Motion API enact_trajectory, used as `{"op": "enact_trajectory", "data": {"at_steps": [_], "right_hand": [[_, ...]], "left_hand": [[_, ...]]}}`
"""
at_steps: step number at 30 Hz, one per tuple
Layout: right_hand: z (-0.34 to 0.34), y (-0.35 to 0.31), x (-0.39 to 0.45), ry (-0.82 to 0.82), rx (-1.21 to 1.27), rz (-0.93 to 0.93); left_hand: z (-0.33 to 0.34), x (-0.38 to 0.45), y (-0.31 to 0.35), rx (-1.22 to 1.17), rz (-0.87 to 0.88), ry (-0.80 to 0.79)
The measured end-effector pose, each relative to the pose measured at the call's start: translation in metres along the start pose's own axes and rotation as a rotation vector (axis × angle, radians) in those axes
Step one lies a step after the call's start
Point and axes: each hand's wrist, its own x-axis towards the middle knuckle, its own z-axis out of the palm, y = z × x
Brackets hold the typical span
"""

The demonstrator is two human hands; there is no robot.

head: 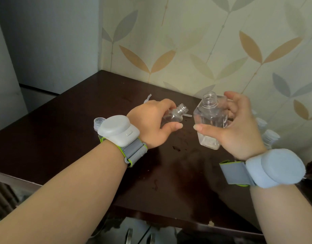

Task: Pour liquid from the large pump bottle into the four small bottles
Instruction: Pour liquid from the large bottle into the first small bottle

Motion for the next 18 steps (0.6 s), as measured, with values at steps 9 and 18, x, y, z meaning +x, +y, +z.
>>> {"op": "enact_trajectory", "data": {"at_steps": [9,18], "right_hand": [[-0.014,-0.002,-0.003,-0.172,0.008,-0.024],[-0.017,0.001,-0.008,-0.207,0.006,-0.028]], "left_hand": [[-0.003,0.001,0.001,-0.104,0.047,-0.057],[0.002,0.003,-0.003,-0.107,0.083,-0.112]]}}
